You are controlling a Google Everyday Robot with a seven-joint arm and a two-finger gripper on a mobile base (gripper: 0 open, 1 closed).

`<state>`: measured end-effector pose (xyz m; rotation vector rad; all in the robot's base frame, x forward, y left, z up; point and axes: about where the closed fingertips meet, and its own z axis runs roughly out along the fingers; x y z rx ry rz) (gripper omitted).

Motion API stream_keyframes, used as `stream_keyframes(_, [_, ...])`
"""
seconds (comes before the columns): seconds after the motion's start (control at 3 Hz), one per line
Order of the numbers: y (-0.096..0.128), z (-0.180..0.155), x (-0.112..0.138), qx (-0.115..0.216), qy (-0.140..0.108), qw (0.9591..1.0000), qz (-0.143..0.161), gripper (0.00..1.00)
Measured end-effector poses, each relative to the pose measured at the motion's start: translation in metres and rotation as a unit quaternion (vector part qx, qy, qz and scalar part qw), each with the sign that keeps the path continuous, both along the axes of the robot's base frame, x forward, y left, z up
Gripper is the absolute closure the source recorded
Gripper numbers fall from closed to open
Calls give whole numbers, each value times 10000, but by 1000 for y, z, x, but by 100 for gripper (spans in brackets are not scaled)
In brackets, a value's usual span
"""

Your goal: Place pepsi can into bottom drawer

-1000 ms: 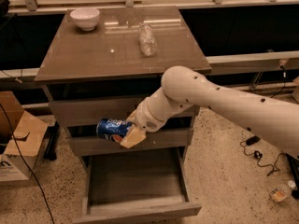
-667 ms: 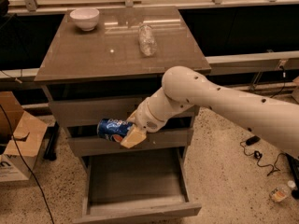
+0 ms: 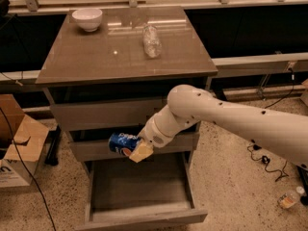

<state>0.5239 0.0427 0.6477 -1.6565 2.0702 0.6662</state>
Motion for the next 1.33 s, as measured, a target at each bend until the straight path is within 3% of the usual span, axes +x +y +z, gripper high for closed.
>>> stream_keyframes(0.33, [-12,-52,-2,-189,364,9991,-98,100])
stream_keyframes(0.67, [-19,-84,-3,-246,551,9980,-167,100])
stream_keyframes(1.33, [-34,-180,-2,-102,1209,9920,-339,100])
